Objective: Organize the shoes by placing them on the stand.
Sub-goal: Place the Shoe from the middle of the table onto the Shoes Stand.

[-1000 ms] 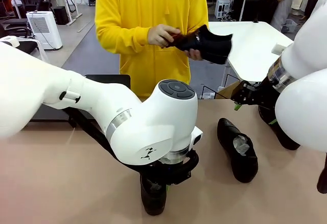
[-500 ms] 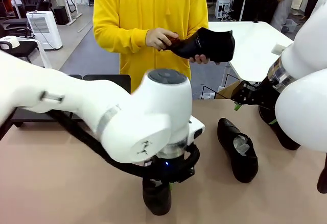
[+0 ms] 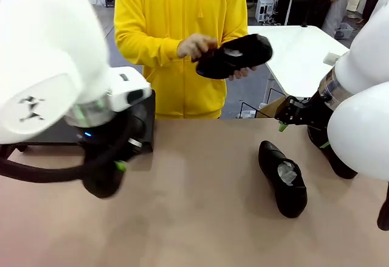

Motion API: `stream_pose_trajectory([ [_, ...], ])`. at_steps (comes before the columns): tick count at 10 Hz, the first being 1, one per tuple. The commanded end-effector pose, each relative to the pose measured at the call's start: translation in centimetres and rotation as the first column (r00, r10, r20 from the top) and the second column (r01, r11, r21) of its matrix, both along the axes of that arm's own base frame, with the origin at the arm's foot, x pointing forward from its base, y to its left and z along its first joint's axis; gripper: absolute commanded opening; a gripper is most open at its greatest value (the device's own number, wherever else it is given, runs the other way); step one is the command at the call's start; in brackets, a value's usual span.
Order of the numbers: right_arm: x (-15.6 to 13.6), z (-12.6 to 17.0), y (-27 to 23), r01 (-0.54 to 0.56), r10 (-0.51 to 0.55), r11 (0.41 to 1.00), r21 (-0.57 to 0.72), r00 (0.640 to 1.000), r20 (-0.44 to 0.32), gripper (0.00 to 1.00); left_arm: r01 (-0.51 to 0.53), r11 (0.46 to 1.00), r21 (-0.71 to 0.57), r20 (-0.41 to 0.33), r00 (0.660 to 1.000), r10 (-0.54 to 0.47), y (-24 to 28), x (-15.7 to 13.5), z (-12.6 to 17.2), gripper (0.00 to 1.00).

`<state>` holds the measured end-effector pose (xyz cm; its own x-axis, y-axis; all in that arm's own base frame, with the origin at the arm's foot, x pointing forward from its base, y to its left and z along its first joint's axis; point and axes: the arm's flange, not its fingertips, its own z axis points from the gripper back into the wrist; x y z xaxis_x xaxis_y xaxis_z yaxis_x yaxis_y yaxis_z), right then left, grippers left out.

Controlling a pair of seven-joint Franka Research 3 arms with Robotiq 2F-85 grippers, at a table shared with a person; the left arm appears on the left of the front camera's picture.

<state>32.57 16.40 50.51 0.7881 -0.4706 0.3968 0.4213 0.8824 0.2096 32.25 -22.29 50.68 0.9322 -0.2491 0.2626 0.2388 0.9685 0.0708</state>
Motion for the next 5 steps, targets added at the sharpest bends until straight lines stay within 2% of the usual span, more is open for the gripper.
stream_pose_trajectory([
  [1, 0.3, 0.1, -0.1, -0.016, 0.016, 1.000, 0.022, 1.000, 0.007, 1.00, 0.007, 0.999, 0.032, 0.124, 0.992, -0.011, 3.5, 4.8, -0.9, 0.00],
  [2, 0.3, 0.1, -0.1, -0.016, 0.016, 1.000, 0.022, 1.000, 0.007, 1.00, -0.023, 0.999, 0.034, 0.167, 0.986, 0.017, 6.3, 7.3, -0.8, 0.00],
  [5, 0.3, 0.1, -0.1, -0.016, 0.016, 1.000, 0.022, 1.000, 0.007, 1.00, -0.131, 0.991, 0.037, 0.204, 0.971, 0.121, 14.4, 14.2, -1.7, 0.00],
])
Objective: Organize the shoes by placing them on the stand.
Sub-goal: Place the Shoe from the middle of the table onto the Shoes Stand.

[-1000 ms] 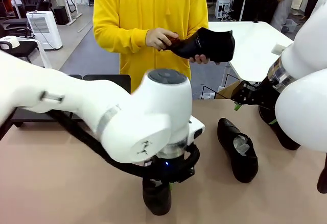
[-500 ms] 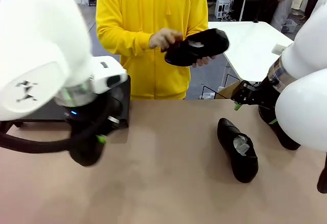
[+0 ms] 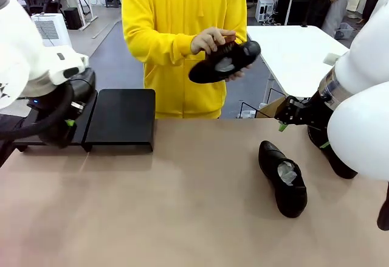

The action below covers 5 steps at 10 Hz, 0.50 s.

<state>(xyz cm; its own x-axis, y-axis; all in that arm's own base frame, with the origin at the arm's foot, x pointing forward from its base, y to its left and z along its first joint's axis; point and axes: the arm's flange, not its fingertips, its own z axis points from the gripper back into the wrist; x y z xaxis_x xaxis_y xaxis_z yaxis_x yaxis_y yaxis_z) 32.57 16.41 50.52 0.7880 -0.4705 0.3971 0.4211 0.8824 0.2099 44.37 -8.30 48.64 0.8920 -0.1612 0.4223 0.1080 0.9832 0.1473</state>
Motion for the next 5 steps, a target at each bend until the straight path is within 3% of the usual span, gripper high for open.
stream_pose_trajectory([
  [1, 0.3, 0.1, -0.1, -0.016, 0.016, 1.000, 0.022, 1.000, 0.007, 1.00, -0.056, 0.998, 0.011, 0.014, 0.998, 0.056, 2.5, 4.0, -0.1, 0.00],
  [5, 0.3, 0.1, -0.1, -0.016, 0.016, 1.000, 0.022, 1.000, 0.007, 1.00, -0.112, 0.991, 0.075, 0.080, 0.991, 0.106, 6.8, 7.3, -0.2, 0.00],
])
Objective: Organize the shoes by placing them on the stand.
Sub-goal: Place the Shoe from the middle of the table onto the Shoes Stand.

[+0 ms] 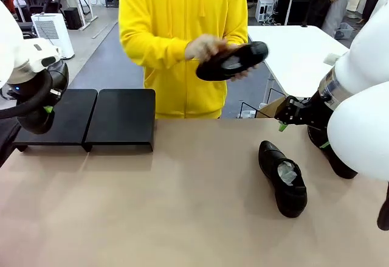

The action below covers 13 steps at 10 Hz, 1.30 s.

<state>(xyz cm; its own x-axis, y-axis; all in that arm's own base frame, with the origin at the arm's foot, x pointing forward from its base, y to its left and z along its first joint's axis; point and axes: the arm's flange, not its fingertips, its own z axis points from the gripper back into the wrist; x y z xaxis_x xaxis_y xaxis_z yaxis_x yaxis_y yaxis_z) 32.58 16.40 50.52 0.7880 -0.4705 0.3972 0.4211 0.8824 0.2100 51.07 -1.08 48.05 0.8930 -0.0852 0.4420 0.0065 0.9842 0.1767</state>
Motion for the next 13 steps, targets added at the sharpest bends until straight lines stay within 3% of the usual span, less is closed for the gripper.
stream_pose_trajectory([
  [1, 0.3, 0.1, -0.1, -0.016, 0.016, 1.000, 0.021, 1.000, 0.007, 1.00, 0.000, 0.996, 0.094, 0.052, 0.999, -0.005, -0.4, 1.5, -0.3, 0.00],
  [4, 0.3, 0.1, -0.1, -0.016, 0.016, 1.000, 0.021, 1.000, 0.007, 1.00, 0.008, 0.985, 0.174, 0.017, 1.000, -0.011, -0.1, 3.1, -2.4, 0.00],
  [9, 0.3, 0.1, -0.1, -0.016, 0.016, 1.000, 0.021, 1.000, 0.007, 1.00, -0.096, 0.988, 0.125, 0.022, 0.995, 0.094, 2.5, 4.4, -4.8, 0.00],
  [13, 0.3, 0.1, -0.1, -0.016, 0.016, 1.000, 0.021, 1.000, 0.007, 1.00, -0.090, 0.988, 0.128, 0.007, 0.996, 0.090, 2.8, 4.5, -6.5, 0.00],
])
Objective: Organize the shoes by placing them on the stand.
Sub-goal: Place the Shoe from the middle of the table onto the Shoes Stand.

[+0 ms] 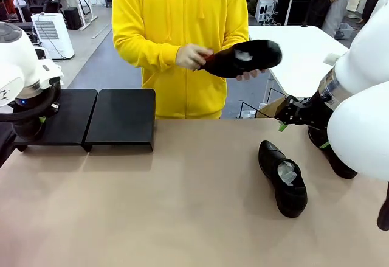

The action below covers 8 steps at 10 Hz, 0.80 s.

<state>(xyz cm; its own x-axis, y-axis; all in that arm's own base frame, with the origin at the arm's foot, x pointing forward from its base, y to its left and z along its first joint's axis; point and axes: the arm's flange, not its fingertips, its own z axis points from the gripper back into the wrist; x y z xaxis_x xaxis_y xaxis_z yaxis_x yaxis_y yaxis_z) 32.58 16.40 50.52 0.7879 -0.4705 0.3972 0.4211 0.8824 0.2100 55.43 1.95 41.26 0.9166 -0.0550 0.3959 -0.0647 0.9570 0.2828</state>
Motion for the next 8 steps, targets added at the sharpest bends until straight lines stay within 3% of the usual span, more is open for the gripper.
stream_pose_trajectory([
  [1, 0.3, 0.1, -0.1, -0.016, 0.016, 1.000, 0.021, 1.000, 0.006, 1.00, -0.005, 1.000, 0.028, 0.043, 0.999, 0.003, -0.3, 0.2, 0.1, 0.00],
  [2, 0.3, 0.1, -0.1, -0.016, 0.016, 1.000, 0.021, 1.000, 0.006, 1.00, -0.012, 1.000, 0.023, 0.049, 0.999, 0.010, -0.2, 0.3, 0.1, 0.08],
  [6, 0.3, 0.1, -0.1, -0.016, 0.016, 1.000, 0.021, 1.000, 0.006, 1.00, -0.035, 0.999, 0.003, 0.081, 0.996, 0.035, 0.2, 0.4, 0.4, 0.85],
  [8, 0.3, 0.1, -0.1, -0.016, 0.016, 1.000, 0.021, 1.000, 0.006, 1.00, -0.049, 0.999, -0.020, 0.128, 0.990, 0.051, 0.2, -0.1, 2.1, 0.85],
])
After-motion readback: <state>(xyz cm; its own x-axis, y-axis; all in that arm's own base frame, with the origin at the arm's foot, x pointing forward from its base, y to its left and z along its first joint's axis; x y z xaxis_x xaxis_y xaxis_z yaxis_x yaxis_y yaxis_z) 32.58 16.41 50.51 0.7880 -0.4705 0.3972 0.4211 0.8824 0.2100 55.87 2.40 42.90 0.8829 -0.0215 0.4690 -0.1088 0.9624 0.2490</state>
